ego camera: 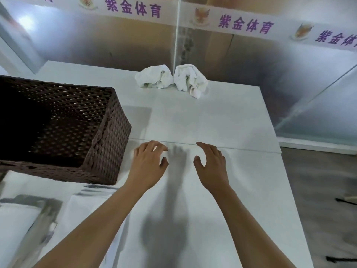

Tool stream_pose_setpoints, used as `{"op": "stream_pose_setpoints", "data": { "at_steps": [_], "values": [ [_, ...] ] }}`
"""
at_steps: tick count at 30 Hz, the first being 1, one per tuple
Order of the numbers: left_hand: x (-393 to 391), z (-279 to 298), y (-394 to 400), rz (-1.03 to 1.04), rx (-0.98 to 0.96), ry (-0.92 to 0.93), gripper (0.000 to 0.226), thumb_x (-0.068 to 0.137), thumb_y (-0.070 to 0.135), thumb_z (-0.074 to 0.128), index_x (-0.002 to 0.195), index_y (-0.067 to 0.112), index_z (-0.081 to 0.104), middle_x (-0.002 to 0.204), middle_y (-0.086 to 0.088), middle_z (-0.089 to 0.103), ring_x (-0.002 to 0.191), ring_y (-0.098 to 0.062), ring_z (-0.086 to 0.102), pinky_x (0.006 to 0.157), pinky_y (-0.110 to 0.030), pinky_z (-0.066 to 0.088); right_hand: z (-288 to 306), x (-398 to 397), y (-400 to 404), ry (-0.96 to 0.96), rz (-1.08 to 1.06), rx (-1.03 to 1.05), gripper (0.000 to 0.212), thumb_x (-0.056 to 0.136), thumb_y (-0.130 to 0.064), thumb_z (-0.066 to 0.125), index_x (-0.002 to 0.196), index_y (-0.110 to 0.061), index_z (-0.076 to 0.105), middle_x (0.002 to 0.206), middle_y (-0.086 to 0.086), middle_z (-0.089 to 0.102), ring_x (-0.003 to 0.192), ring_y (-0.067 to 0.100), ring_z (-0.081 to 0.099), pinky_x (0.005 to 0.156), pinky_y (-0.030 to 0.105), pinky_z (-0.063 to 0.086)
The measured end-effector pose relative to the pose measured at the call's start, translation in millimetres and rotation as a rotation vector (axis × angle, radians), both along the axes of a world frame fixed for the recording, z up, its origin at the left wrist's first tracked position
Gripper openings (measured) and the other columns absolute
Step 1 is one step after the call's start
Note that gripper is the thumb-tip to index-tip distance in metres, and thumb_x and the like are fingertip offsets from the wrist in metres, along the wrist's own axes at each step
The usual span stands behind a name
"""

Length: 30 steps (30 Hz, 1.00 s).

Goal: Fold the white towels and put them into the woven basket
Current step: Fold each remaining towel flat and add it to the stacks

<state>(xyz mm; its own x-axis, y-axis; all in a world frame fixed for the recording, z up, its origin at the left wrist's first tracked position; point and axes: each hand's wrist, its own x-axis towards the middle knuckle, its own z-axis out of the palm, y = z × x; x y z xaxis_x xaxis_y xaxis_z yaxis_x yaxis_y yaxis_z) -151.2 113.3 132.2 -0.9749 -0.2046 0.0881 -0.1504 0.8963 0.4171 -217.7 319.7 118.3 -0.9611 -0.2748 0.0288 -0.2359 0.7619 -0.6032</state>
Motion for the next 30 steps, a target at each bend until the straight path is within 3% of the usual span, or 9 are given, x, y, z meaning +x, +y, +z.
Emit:
{"op": "stream_pose_setpoints", "data": {
  "at_steps": [6, 11, 17, 20, 23, 30],
  "values": [
    [-74, -29, -8, -0.012, 0.01, -0.079, 0.028, 0.096, 0.033, 0.058, 0.122, 0.024, 0.063, 0.125, 0.004, 0.058, 0.122, -0.026, 0.049, 0.102, -0.04, 0.034, -23, -73, 2, -0.028, 0.02, 0.029, 0.047, 0.095, -0.018, 0.062, 0.14, -0.025, 0.055, 0.136, -0.005, 0.057, 0.123, 0.019, 0.05, 0.103, 0.029, 0.03],
    [-146, -59, -6, -0.01, -0.023, -0.226, 0.042, 0.097, 0.043, 0.057, 0.137, 0.027, 0.054, 0.138, 0.004, 0.05, 0.129, -0.027, 0.045, 0.104, -0.041, 0.03, -46, -153, 3, -0.065, 0.076, 0.095, 0.046, 0.095, -0.02, 0.06, 0.14, -0.025, 0.056, 0.137, -0.003, 0.055, 0.122, 0.021, 0.052, 0.101, 0.027, 0.028],
    [-221, -110, -9, 0.004, 0.018, -0.4, 0.068, 0.089, 0.06, 0.06, 0.149, 0.038, 0.035, 0.16, 0.001, 0.027, 0.146, -0.028, 0.026, 0.114, -0.05, 0.027, -69, -275, -15, -0.056, 0.152, 0.171, 0.045, 0.095, -0.023, 0.059, 0.14, -0.025, 0.055, 0.14, -0.002, 0.051, 0.122, 0.024, 0.052, 0.106, 0.034, 0.031],
    [-232, -142, -15, 0.024, 0.033, -0.576, 0.095, 0.075, 0.08, 0.059, 0.153, 0.046, 0.018, 0.167, 0.001, 0.003, 0.152, -0.033, 0.008, 0.117, -0.06, 0.018, -82, -333, -29, -0.034, 0.166, 0.249, 0.048, 0.094, -0.026, 0.06, 0.142, -0.025, 0.054, 0.146, 0.003, 0.047, 0.129, 0.029, 0.05, 0.11, 0.038, 0.032],
    [-228, -171, -13, 0.028, -0.01, -0.679, 0.119, 0.066, 0.079, 0.069, 0.154, 0.051, -0.005, 0.165, 0.002, -0.024, 0.152, -0.036, -0.015, 0.117, -0.067, 0.001, -96, -382, -44, -0.037, 0.174, 0.335, 0.051, 0.094, -0.03, 0.061, 0.144, -0.028, 0.052, 0.151, 0.008, 0.04, 0.132, 0.033, 0.047, 0.111, 0.043, 0.033],
    [-230, -186, -13, 0.081, 0.014, -0.658, 0.128, 0.06, 0.073, 0.078, 0.151, 0.057, -0.011, 0.162, 0.005, -0.031, 0.151, -0.032, -0.023, 0.118, -0.065, -0.006, -127, -444, -69, -0.171, 0.154, 0.385, 0.063, 0.094, -0.04, 0.061, 0.153, -0.033, 0.04, 0.165, 0.007, 0.017, 0.141, 0.036, 0.037, 0.116, 0.046, 0.029]
  ]
}}
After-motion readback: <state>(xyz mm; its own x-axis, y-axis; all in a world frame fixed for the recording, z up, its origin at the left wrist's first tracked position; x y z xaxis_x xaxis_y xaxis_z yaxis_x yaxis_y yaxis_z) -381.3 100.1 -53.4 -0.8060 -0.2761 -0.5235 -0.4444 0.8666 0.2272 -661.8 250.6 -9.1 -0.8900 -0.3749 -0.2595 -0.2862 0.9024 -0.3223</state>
